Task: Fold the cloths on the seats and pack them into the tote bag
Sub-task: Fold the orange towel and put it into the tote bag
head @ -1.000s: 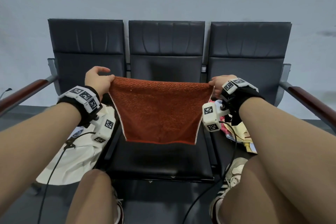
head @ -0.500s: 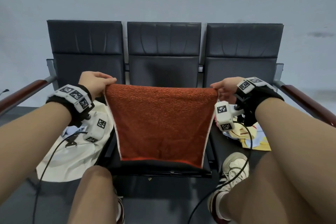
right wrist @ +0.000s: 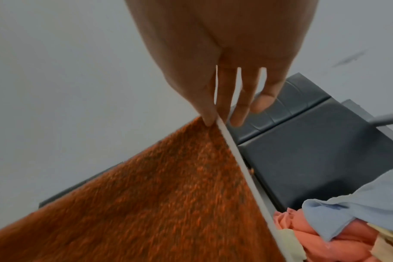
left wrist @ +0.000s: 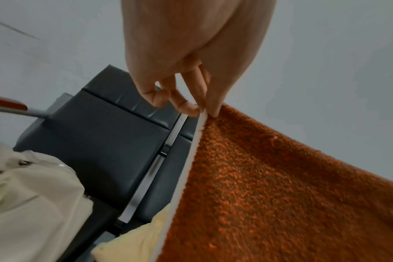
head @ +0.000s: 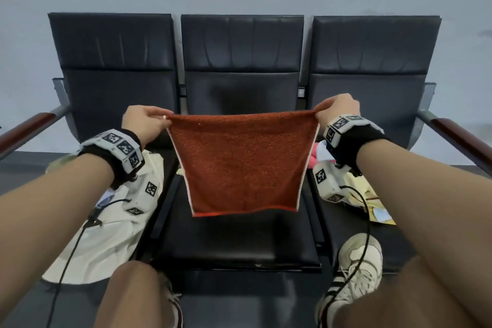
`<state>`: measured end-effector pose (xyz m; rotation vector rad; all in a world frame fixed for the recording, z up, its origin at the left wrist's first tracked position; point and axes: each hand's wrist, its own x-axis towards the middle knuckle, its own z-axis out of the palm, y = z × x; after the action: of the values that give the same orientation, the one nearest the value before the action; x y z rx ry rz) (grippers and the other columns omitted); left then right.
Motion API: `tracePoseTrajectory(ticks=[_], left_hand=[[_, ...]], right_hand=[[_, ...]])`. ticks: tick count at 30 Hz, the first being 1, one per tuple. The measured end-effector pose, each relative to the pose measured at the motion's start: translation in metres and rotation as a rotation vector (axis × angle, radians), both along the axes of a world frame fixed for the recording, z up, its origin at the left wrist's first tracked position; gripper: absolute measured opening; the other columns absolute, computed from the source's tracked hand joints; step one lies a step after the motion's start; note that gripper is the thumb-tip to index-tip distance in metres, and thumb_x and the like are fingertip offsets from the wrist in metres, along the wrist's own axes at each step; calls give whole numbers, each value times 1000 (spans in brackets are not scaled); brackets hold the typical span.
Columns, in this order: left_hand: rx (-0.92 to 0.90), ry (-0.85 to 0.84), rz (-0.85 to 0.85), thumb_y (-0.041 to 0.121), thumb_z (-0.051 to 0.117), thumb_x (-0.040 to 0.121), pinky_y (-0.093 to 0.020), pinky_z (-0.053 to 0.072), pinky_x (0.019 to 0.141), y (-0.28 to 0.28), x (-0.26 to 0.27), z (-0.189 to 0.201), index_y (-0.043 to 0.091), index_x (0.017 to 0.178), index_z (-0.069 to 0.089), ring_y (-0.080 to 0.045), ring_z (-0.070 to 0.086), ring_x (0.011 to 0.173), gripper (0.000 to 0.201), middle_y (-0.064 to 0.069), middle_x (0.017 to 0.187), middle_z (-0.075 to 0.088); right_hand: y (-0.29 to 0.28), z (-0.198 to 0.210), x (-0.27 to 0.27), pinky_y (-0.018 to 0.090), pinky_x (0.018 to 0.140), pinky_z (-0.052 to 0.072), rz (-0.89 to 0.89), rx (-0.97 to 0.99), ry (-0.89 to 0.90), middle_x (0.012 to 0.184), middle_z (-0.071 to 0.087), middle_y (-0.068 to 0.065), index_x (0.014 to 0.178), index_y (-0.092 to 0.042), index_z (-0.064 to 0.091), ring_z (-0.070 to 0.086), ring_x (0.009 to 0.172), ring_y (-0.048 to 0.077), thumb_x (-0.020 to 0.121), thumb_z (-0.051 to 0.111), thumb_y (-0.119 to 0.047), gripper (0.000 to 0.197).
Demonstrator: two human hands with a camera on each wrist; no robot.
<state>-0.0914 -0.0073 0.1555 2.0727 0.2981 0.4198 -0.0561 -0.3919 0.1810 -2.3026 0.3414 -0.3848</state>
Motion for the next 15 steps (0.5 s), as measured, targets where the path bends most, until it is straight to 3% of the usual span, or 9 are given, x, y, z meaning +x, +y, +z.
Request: tracePoseTrajectory(ticks=[4,7,9,12,15], left_hand=[[16,-163,49,16,74,83,-34,57,87,3,46,16,28,87,77,-13,67,78,13,-2,85,75],[-3,-265,62,23,71,83,-26,50,72,4,69,26,32,84,77,-7,58,63,11,2,74,71],[-16,-296,62,24,71,83,-24,45,69,5,71,22,30,88,78,-4,53,58,11,9,67,64],[-24,-228,26,20,72,85,-24,48,68,6,61,-10,27,90,78,-7,57,59,11,5,67,66],[-72,-62,-16,7,69,88,-18,51,56,7,42,-67,15,91,77,-5,61,51,11,-3,60,68]], right_hand=[[7,12,24,30,85,55,-62,31,-194,99,73,3,96,-30,76,68,93,24,84,52,-18,29],[12,21,34,28,87,53,-86,51,-308,100,74,0,101,-28,75,67,98,20,84,53,-20,29],[11,15,35,28,87,53,-72,64,-339,98,75,-2,100,-27,75,68,97,17,84,53,-20,28],[9,-16,25,32,88,54,-47,33,-346,96,75,-2,98,-26,75,69,96,18,83,54,-21,26],[7,-68,3,33,84,55,-40,-65,-175,97,75,0,100,-27,74,67,98,23,84,55,-21,26]])
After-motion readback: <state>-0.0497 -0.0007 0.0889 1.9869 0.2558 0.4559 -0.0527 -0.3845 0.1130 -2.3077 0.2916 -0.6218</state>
